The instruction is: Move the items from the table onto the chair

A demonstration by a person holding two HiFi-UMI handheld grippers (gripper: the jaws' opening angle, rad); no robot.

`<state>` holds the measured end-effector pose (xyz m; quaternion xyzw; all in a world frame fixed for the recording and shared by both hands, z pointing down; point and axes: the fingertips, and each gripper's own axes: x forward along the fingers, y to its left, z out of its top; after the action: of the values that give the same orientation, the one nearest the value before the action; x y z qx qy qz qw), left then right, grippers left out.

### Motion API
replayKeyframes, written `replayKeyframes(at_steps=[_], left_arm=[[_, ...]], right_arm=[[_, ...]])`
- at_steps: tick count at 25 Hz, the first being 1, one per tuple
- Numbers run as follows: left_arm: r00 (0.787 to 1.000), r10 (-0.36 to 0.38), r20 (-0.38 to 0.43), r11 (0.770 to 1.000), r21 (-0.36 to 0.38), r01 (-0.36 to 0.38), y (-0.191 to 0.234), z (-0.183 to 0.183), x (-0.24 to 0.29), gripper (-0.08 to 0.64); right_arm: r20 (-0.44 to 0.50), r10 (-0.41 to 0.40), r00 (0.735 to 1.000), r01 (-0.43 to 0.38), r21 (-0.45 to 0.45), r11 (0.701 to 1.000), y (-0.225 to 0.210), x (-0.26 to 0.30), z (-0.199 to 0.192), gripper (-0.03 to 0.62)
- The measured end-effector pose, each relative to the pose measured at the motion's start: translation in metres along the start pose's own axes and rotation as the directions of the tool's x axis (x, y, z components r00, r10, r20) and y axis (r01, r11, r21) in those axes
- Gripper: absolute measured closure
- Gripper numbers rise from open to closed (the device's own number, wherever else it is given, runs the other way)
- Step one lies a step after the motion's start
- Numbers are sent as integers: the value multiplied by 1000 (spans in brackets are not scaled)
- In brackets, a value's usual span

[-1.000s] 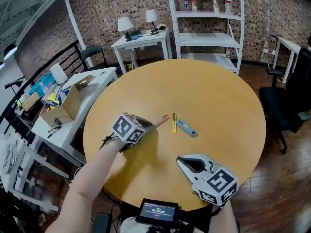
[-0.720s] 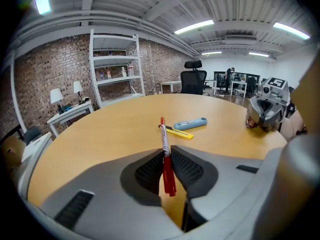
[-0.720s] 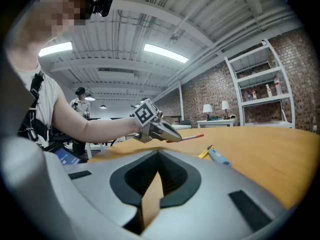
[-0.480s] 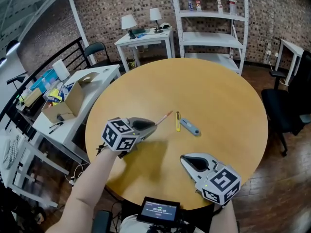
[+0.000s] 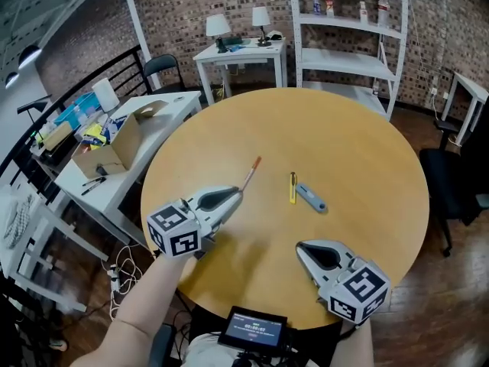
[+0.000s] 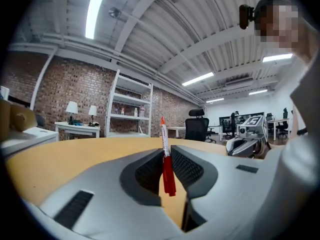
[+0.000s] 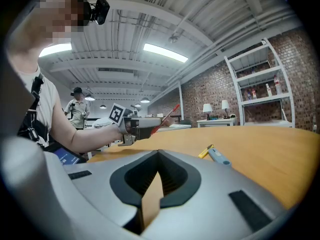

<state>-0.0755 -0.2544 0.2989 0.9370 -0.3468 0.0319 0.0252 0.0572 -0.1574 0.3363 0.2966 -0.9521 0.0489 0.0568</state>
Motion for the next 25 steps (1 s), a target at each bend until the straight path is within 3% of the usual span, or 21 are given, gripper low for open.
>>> replayKeyframes(at_steps=[7, 10, 12, 15, 19, 22, 25], left_arm=[[991, 127, 31, 991, 26, -128, 36, 2, -43, 502], [974, 224, 30, 971, 79, -225, 58, 7, -70, 502], [953, 303, 24, 946, 115, -303, 78, 4, -94, 502], [899, 437, 5, 894, 108, -435, 124, -10, -152, 502], [798, 601, -53, 796, 127, -591, 180, -25, -239, 502], [732, 674, -101, 738, 153, -658, 206, -36, -286, 502], [688, 715, -125, 699, 153, -699, 223, -46, -319, 502]], right_arm=[[1, -5, 1000, 5, -2, 1000, -1, -3, 4, 586], [-6, -14, 1000, 14, 2, 1000, -1, -11, 8, 586], [-9, -28, 1000, 28, 2, 1000, -1, -16, 10, 586], [-4, -35, 999, 35, -5, 999, -2, -8, 10, 586], [-21, 5, 1000, -5, 1, 1000, 4, -1, 5, 586], [-40, 13, 999, -13, 7, 1000, 6, -2, 1, 586], [-37, -19, 999, 19, 5, 1000, 2, 1, 2, 586]])
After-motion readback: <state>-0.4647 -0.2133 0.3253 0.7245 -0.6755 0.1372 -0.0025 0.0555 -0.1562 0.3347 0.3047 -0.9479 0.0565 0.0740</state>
